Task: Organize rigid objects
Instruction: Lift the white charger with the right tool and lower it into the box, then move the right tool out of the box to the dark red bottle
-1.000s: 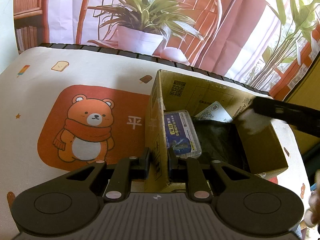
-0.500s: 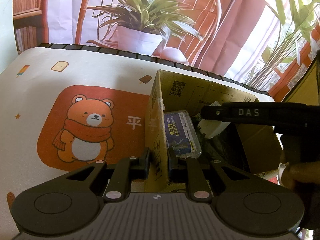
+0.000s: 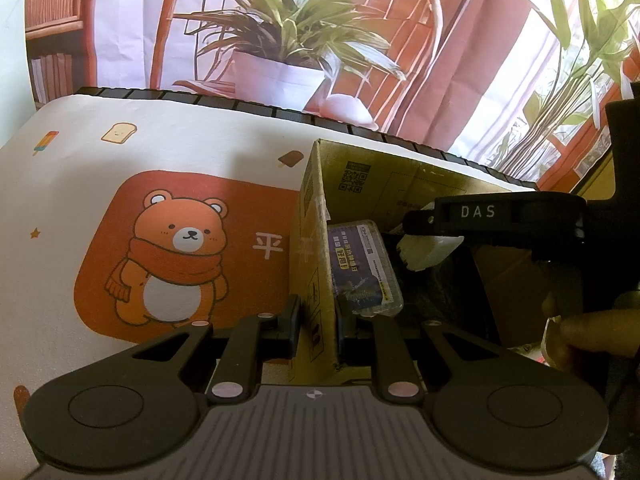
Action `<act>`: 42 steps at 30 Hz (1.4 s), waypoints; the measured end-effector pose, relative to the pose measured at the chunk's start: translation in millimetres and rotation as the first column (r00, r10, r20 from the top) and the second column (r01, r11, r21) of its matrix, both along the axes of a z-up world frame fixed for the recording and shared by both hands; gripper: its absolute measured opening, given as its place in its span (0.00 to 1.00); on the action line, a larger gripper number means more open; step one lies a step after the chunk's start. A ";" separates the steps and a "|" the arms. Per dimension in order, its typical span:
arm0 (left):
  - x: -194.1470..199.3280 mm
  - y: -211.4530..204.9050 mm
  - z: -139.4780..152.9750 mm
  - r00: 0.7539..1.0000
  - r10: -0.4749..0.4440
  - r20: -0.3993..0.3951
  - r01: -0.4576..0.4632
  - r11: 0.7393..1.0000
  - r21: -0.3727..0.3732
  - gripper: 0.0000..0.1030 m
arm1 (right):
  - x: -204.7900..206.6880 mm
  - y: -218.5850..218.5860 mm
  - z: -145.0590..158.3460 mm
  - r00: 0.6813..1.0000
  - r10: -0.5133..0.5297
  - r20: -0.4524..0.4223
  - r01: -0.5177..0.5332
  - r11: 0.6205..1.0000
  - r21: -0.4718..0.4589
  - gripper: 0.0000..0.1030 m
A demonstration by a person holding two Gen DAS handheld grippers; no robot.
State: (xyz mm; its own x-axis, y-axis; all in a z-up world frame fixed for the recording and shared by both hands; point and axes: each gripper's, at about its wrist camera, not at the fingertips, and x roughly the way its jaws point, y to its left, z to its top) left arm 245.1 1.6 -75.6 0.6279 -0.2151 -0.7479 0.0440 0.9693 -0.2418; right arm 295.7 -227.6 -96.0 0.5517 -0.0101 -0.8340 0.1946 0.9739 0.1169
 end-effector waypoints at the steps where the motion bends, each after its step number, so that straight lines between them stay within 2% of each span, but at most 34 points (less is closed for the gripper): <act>1: 0.4 0.2 -0.2 1.000 0.001 0.001 -0.001 1.000 -0.002 0.18 | -0.7 -0.2 1.4 1.000 0.000 0.011 0.000 1.000 -0.004 0.43; 4: -0.1 -0.8 0.6 1.000 0.000 0.000 0.000 1.000 0.004 0.18 | 0.5 0.1 6.1 1.000 0.013 0.027 -0.012 1.000 -0.027 0.43; 13: 0.2 -1.7 0.6 1.000 0.000 0.000 0.000 1.000 0.002 0.18 | -11.5 -2.7 24.3 0.996 0.022 0.086 -0.021 1.000 -0.014 0.44; 15: 0.1 -1.7 0.5 1.000 0.000 -0.001 0.000 1.000 0.002 0.18 | -19.9 -2.8 31.4 0.993 0.024 0.112 -0.023 1.000 -0.010 0.49; 20: 0.2 -1.6 0.7 1.000 0.000 -0.001 0.000 1.000 0.003 0.18 | -50.5 -1.3 53.3 0.977 0.030 0.212 -0.020 0.999 -0.046 0.83; 26: 0.3 -2.0 0.8 1.000 -0.001 -0.001 0.001 1.000 0.003 0.18 | -91.4 -0.9 69.2 0.957 0.012 0.290 0.024 0.992 -0.122 0.98; 32: 0.3 -1.9 0.7 1.000 0.000 -0.001 0.000 1.000 0.003 0.18 | -130.1 -3.3 70.0 0.944 -0.034 0.328 0.093 0.982 -0.167 1.00; 42: 1.0 -2.1 0.2 1.000 0.002 -0.001 -0.002 1.000 0.005 0.18 | -180.0 -8.0 58.2 0.954 -0.082 0.287 0.133 0.978 -0.163 1.00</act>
